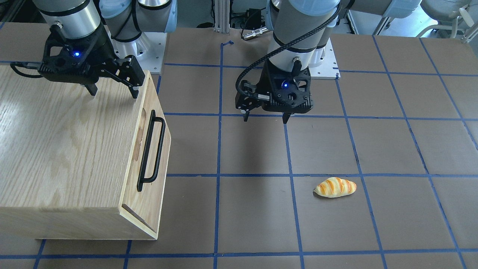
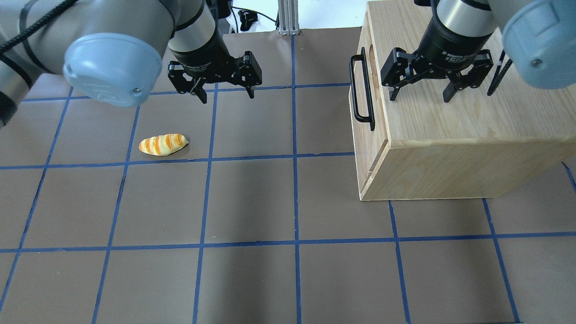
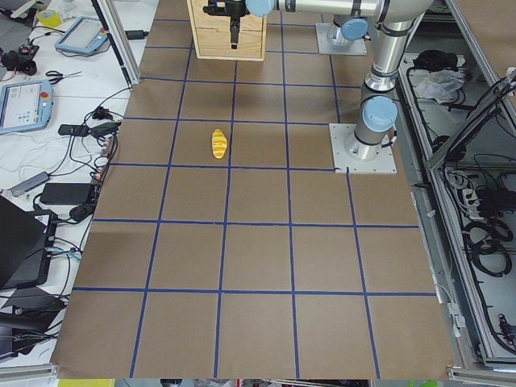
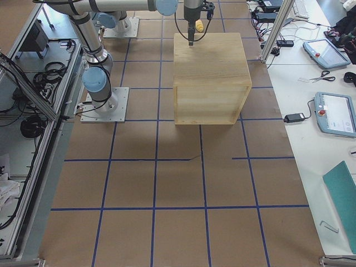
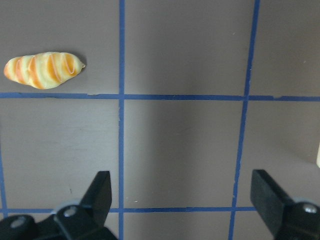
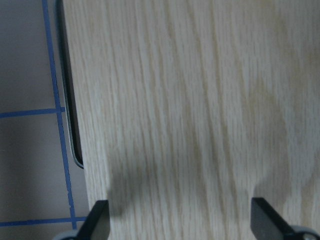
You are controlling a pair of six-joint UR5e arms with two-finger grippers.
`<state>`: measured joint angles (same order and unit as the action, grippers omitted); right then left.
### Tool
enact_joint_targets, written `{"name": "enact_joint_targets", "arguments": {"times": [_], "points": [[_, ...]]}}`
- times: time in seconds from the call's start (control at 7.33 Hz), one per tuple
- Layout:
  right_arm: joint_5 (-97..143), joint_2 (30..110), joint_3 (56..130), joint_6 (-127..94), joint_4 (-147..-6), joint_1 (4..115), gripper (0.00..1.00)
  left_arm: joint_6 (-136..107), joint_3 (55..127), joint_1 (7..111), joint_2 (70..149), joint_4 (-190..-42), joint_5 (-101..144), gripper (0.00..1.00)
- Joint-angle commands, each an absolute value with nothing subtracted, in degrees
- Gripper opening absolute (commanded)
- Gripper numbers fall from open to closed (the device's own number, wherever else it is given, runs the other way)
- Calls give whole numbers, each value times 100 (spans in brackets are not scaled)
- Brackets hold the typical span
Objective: Open upper drawer
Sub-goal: 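Move the left gripper across toward the black drawer handle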
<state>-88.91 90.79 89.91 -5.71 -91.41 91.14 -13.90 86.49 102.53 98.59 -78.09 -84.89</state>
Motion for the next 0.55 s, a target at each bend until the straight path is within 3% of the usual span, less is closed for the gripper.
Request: {"name": "enact_joint_targets", "arguments": {"times": [0.0, 0.41], "points": [[-8894, 9079, 8991, -571, -9141, 9114, 100, -1512, 8648, 10397, 10045, -7393, -8025, 100], [-8895, 9079, 8991, -571, -9141, 9114, 100, -1966, 8648, 10695, 10387, -6771, -7691, 100]]}}
